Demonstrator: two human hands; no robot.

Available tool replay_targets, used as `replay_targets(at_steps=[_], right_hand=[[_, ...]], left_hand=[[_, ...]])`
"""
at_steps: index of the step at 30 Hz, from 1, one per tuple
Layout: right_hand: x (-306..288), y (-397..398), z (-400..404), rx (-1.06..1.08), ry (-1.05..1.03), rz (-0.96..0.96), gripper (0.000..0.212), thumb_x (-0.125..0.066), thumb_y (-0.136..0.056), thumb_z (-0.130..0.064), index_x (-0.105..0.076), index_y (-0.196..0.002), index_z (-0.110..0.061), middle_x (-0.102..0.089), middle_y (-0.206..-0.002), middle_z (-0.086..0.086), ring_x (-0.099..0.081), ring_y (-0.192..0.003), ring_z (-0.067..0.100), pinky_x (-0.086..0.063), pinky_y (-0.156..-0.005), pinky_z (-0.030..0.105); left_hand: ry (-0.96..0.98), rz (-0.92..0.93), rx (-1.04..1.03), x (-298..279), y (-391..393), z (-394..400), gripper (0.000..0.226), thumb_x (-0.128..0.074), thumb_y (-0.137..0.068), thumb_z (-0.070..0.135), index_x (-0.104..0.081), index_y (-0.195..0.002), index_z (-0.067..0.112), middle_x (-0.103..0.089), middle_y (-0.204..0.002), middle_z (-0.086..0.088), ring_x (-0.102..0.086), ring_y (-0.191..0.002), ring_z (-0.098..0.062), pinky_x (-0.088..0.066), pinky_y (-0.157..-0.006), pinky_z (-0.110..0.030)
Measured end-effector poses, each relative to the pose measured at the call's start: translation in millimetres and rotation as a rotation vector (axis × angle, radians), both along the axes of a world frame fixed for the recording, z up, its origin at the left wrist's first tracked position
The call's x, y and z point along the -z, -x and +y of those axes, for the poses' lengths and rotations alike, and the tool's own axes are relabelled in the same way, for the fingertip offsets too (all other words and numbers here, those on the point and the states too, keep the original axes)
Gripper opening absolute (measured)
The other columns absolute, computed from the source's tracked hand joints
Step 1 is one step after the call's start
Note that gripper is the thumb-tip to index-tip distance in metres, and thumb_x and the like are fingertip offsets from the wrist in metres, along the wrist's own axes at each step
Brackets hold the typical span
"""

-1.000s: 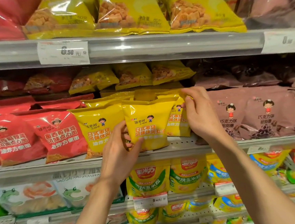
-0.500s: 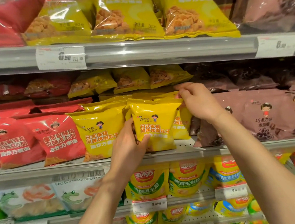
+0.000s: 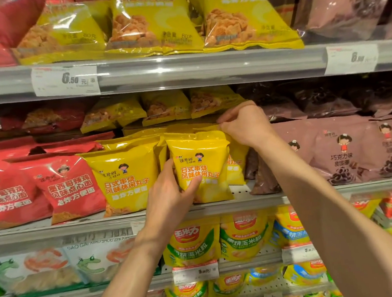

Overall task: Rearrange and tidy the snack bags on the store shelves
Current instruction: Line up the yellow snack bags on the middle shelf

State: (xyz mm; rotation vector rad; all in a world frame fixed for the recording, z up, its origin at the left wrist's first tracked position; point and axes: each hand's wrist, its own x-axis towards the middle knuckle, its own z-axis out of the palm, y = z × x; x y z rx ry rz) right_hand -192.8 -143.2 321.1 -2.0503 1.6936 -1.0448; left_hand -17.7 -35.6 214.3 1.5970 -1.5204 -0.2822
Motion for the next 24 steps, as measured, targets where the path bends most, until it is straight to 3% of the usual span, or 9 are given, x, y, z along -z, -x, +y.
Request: replay_targets(at_steps=[2,6,9,12,16,19,21,24], right_hand=[[3,-7,-1,0.016,0.007,-0.058,0.011,-0.075,-0.087,-0.02,-0.082,-0.082,-0.026,-0.075,-0.105,-0.001,-0.07,-0.104,0.018,-0.054,-0.099,0.036],[6,-20,-1,0.002,0.001,-0.142,0.012,-0.073,-0.088,-0.019,-0.082,-0.082,-0.024,-0.075,-0.108,0.0,-0.069,-0.105,0.019,-0.055,-0.099,0.038],[4,-21,5,-0.017,0.017,-0.158,0.017,-0.069,-0.095,-0.026,-0.082,-0.101,-0.018,-0.075,-0.117,0.003,-0.067,-0.114,0.022,-0.051,-0.101,0.035],[10,-15,27,-0.091,0.158,-0.124,0.029,-0.06,-0.103,-0.032,-0.075,-0.12,-0.015,-0.073,-0.121,0.004,-0.065,-0.115,0.021,-0.046,-0.096,0.027],[47,-1,49,-0.123,0.353,-0.115,0.041,-0.056,-0.105,-0.03,-0.057,-0.143,-0.014,-0.053,-0.145,0.007,-0.045,-0.14,0.021,-0.035,-0.116,0.035],[80,3,65,-0.069,0.394,-0.26,0.057,-0.062,-0.101,-0.026,-0.044,-0.153,-0.012,-0.041,-0.159,0.007,-0.035,-0.15,0.02,-0.029,-0.124,0.037],[99,-1,75,-0.036,0.363,-0.351,0.067,-0.066,-0.099,-0.024,-0.036,-0.157,-0.013,-0.038,-0.161,0.006,-0.034,-0.152,0.019,-0.032,-0.123,0.04],[114,-10,83,-0.069,0.258,-0.407,0.079,-0.062,-0.102,-0.034,-0.014,-0.165,-0.026,-0.025,-0.169,-0.002,-0.025,-0.156,0.009,-0.03,-0.125,0.035]], left_hand=[[0.006,0.01,-0.007,2,0,2,0.043,-0.065,-0.092,0.057,-0.043,-0.126,0.043,-0.068,-0.116,0.014,-0.067,-0.101,-0.012,-0.056,-0.085,-0.037],[0.009,0.014,-0.042,4,3,2,0.054,-0.064,-0.092,0.06,-0.044,-0.136,0.037,-0.067,-0.124,0.011,-0.065,-0.108,-0.015,-0.055,-0.089,-0.04],[0.017,0.013,-0.05,4,5,2,0.054,-0.064,-0.093,0.058,-0.045,-0.137,0.035,-0.066,-0.126,0.012,-0.064,-0.11,-0.014,-0.05,-0.086,-0.032],[0.012,0.017,-0.04,2,8,0,0.05,-0.065,-0.093,0.058,-0.045,-0.135,0.039,-0.066,-0.124,0.015,-0.065,-0.108,-0.013,-0.051,-0.086,-0.033],[-0.004,0.017,-0.035,4,13,-7,0.055,-0.061,-0.091,0.066,-0.042,-0.137,0.043,-0.065,-0.13,0.016,-0.066,-0.111,-0.014,-0.055,-0.092,-0.04],[0.03,0.061,0.003,8,15,-9,0.05,-0.055,-0.095,0.064,-0.046,-0.138,0.041,-0.062,-0.131,0.016,-0.061,-0.118,-0.011,-0.053,-0.099,-0.044],[0.017,0.154,0.051,9,15,-9,0.047,-0.047,-0.099,0.063,-0.047,-0.14,0.04,-0.061,-0.134,0.016,-0.058,-0.122,-0.01,-0.05,-0.104,-0.045],[-0.086,0.301,0.083,7,15,-12,0.07,-0.031,-0.093,0.076,-0.034,-0.15,0.035,-0.057,-0.144,0.006,-0.056,-0.131,-0.019,-0.045,-0.109,-0.05]])
